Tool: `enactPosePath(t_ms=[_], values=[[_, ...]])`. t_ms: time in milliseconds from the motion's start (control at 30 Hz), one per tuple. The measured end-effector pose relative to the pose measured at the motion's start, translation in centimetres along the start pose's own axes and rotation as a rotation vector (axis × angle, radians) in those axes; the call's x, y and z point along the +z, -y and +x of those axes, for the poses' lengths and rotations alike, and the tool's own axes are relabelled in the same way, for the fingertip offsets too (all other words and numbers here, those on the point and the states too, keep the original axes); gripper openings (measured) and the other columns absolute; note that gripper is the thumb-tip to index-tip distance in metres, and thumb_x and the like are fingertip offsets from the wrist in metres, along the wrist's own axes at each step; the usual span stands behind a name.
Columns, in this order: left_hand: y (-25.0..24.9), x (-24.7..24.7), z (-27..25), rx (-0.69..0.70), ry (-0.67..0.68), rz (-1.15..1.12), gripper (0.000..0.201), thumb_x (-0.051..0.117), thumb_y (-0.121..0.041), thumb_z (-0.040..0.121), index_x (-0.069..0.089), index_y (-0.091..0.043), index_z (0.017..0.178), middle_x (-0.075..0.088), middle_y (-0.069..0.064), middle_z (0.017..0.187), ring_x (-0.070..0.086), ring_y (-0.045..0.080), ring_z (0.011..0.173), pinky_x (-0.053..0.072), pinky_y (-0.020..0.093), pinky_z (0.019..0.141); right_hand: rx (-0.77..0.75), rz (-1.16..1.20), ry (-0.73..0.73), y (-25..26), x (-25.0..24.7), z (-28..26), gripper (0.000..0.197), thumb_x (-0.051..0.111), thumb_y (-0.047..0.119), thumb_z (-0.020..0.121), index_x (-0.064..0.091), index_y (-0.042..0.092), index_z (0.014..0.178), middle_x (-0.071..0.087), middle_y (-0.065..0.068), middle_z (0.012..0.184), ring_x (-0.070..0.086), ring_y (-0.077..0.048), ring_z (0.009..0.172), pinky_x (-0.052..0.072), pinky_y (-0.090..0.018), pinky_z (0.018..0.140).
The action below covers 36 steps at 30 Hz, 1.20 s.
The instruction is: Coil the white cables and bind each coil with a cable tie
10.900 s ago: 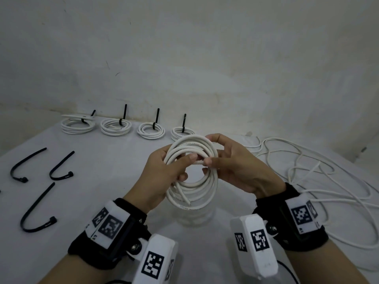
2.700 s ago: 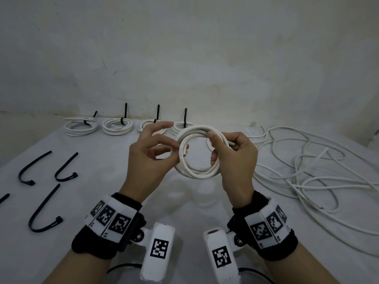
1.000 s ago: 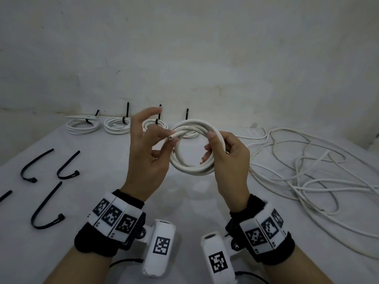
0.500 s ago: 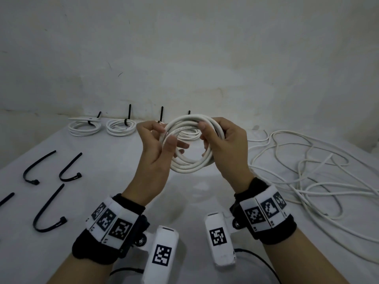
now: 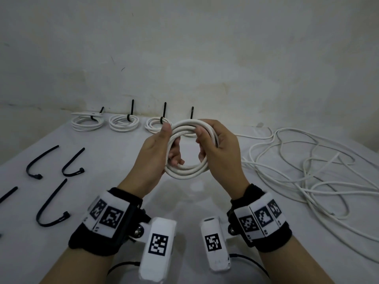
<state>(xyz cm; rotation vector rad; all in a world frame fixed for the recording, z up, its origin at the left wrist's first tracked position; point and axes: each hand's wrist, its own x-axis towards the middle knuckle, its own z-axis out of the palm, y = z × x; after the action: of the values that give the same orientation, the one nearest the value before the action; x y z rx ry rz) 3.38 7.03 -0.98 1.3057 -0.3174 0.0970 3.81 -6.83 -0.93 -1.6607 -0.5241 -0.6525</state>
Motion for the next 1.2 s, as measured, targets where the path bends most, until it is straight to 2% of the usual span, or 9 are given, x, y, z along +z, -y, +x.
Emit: enactPosePath(t_ms=[133,200,333,500,567,700,800,933,1200], values=[[0.2,0.1,0.1,0.026,-0.082,0.036,0.049,0.029,-0.04,0.101,0.045,-0.012,0.064,0.039,-0.005,0.047,0.034,0.009,0.038,0.047,0.027,0.052,-0.052,-0.025,0.068,0.2,0.6,-0.1,0.016,0.055,0.016,0.096,0.061,0.015,0.11,0.063,0.008,0.092,0.06,-0.008,0.075,0.054,-0.025,0.063],[0.2,0.0,0.1,0.02,-0.086,0.043,0.05,0.029,-0.04,0.101,0.044,-0.012,0.062,0.039,-0.005,0.046,0.034,0.009,0.038,0.046,0.027,0.051,-0.094,-0.096,0.081,0.2,0.5,0.0,0.014,0.055,0.016,0.096,0.06,0.018,0.108,0.063,0.012,0.091,0.06,-0.006,0.078,0.05,-0.02,0.072],[0.5,-0.1,0.3,0.017,-0.088,0.057,0.05,0.03,-0.042,0.1,0.041,-0.013,0.061,0.034,-0.005,0.045,0.033,0.009,0.037,0.045,0.029,0.051,-0.1,-0.309,0.086,-0.1,0.4,0.0,0.009,0.052,0.024,0.097,0.059,0.025,0.103,0.057,0.013,0.071,0.055,-0.005,0.069,0.039,-0.013,0.069],[0.7,-0.4,0.4,0.061,-0.124,0.074,0.048,0.029,-0.039,0.102,0.043,-0.013,0.063,0.037,-0.005,0.048,0.033,0.008,0.038,0.044,0.025,0.049,-0.077,-0.341,0.124,-0.3,1.1,0.5,0.015,0.048,0.021,0.099,0.057,0.012,0.107,0.062,0.006,0.075,0.055,0.001,0.064,0.037,-0.008,0.061],[0.7,-0.6,0.6,0.066,-0.119,0.088,0.048,0.029,-0.039,0.102,0.043,-0.012,0.065,0.038,-0.006,0.048,0.033,0.008,0.038,0.043,0.025,0.048,-0.016,-0.261,0.144,-0.3,1.4,0.6,0.013,0.048,0.02,0.1,0.057,0.012,0.106,0.064,0.005,0.077,0.054,-0.001,0.057,0.037,-0.01,0.057],[0.8,-1.0,0.5,0.078,-0.113,0.126,0.048,0.03,-0.039,0.101,0.044,-0.011,0.064,0.039,-0.007,0.046,0.035,0.008,0.039,0.043,0.024,0.048,0.278,0.18,0.123,-0.4,1.6,0.2,0.031,0.053,0.03,0.094,0.059,-0.001,0.096,0.054,0.003,0.056,0.047,-0.01,0.045,0.051,-0.034,0.055],[0.9,-0.8,0.3,0.079,-0.118,0.124,0.047,0.03,-0.037,0.102,0.044,-0.012,0.065,0.039,-0.007,0.046,0.036,0.008,0.039,0.044,0.023,0.047,0.511,0.47,0.127,0.2,1.5,0.2,0.054,0.05,0.053,0.077,0.059,0.001,0.087,0.035,0.004,0.048,0.035,-0.008,0.04,0.045,-0.024,0.046],[1.1,-0.3,0.2,0.076,-0.1,0.161,0.045,0.032,-0.037,0.101,0.041,-0.011,0.066,0.037,-0.005,0.047,0.036,0.009,0.04,0.043,0.023,0.046,0.672,0.463,0.106,0.7,1.2,0.4,0.064,0.042,0.073,0.068,0.05,0.01,0.06,0.027,0.001,0.045,0.027,-0.01,0.036,0.034,-0.021,0.038],[0.8,0.0,0.1,0.039,-0.006,0.265,0.046,0.031,-0.038,0.102,0.044,-0.011,0.066,0.042,-0.005,0.049,0.042,0.009,0.04,0.047,0.023,0.05,0.727,0.4,-0.08,1.2,1.4,0.0,0.055,0.053,0.05,0.09,0.035,0.013,0.054,0.023,0.003,0.043,0.021,-0.011,0.034,0.021,-0.019,0.036]])
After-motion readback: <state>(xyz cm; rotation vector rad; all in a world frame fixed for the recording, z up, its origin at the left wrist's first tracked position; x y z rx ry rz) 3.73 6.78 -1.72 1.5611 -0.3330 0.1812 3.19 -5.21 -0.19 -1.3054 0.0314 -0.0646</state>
